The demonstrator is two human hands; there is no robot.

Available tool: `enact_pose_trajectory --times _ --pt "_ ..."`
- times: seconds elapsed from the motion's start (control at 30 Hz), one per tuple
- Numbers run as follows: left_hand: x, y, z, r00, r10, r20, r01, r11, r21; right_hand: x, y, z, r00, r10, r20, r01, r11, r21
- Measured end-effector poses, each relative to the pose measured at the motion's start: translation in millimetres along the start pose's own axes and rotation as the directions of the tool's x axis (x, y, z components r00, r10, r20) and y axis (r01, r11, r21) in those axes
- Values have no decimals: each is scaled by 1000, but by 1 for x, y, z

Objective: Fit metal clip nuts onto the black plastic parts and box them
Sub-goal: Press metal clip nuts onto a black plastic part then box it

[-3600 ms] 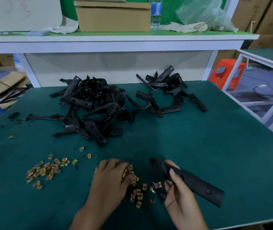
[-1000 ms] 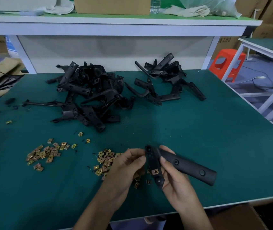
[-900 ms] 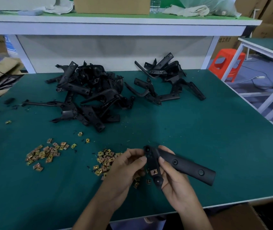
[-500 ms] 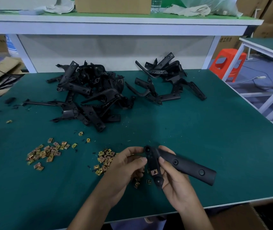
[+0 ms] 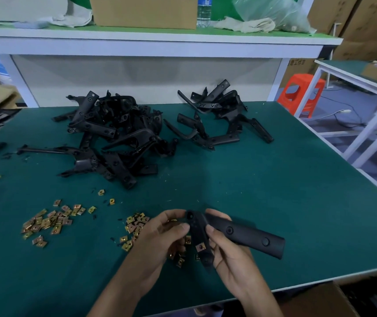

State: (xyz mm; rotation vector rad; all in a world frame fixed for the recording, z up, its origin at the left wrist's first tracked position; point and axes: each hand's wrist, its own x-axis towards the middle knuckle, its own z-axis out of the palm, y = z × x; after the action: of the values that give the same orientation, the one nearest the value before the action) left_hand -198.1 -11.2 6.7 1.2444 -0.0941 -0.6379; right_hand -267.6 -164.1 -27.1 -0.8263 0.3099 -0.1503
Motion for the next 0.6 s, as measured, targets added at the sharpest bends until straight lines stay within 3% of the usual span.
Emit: enact_pose_trajectory --times 0.5,0.6 --pt "-1 8 -8 999 -44 25 42 995 91 3 4 -3 997 -8 76 16 995 -99" --pt "1 10 -5 998 -57 33 54 995 84 3 3 -1 999 0 54 3 999 -51"
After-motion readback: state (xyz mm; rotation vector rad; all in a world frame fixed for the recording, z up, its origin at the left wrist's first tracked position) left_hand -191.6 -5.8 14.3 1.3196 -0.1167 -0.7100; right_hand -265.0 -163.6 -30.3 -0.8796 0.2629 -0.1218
